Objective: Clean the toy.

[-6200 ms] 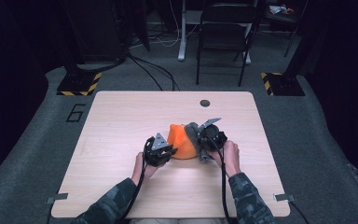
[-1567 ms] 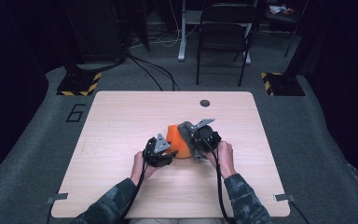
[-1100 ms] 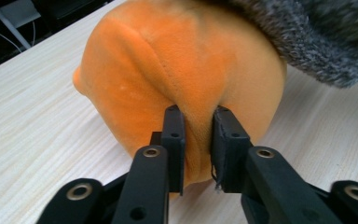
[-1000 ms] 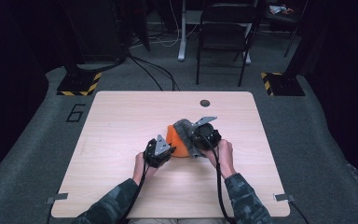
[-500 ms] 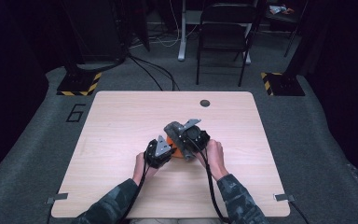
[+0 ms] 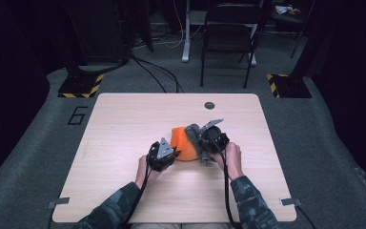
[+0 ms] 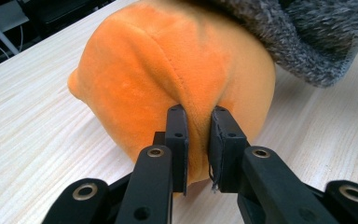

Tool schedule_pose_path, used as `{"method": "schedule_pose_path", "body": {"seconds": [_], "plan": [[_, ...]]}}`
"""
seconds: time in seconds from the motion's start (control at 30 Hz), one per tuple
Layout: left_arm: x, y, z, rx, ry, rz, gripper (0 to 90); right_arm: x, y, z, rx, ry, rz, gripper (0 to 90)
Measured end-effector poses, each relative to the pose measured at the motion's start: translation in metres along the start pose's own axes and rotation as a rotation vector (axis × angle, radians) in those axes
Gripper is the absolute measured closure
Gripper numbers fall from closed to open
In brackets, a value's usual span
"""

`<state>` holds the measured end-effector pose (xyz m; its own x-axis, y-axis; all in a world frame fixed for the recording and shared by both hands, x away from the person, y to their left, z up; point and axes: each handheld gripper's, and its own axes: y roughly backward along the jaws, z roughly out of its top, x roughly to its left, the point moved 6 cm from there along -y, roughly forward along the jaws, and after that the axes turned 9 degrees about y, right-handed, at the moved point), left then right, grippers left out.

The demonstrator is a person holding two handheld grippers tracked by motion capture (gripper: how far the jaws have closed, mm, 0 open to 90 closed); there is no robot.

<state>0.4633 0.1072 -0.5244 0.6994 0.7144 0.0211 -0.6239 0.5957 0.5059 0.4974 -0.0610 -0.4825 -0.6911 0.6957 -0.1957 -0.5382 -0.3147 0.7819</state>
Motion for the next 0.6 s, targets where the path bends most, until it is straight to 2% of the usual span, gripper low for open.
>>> {"method": "schedule_pose_path", "body": {"seconds": [0.1, 0.23, 0.33, 0.43, 0.5, 0.53, 0.6], "plan": [[0.001, 0.000, 0.000, 0.000, 0.007, -0.005, 78.9, -0.008, -0.004, -0.009, 0.021, -0.021, -0.005, 72.4], [0.002, 0.000, 0.000, 0.003, 0.013, -0.008, 78.9, -0.017, -0.013, -0.020, 0.037, -0.071, 0.022, 72.5], [0.002, 0.000, -0.001, 0.008, 0.015, -0.013, 78.8, -0.020, -0.023, -0.032, 0.090, -0.093, 0.010, 72.5], [0.003, 0.000, -0.001, 0.001, 0.017, -0.010, 78.8, -0.024, -0.038, -0.044, 0.133, -0.137, 0.038, 72.4], [0.004, 0.000, -0.001, 0.000, 0.015, -0.010, 78.6, -0.027, -0.045, -0.048, 0.133, -0.160, 0.056, 72.2], [0.004, 0.000, -0.001, -0.001, 0.020, -0.010, 78.6, -0.029, -0.044, -0.049, 0.135, -0.161, 0.064, 72.2], [0.004, 0.001, -0.001, -0.001, 0.026, -0.010, 78.5, -0.031, -0.039, -0.047, 0.135, -0.147, 0.038, 72.4]]}}
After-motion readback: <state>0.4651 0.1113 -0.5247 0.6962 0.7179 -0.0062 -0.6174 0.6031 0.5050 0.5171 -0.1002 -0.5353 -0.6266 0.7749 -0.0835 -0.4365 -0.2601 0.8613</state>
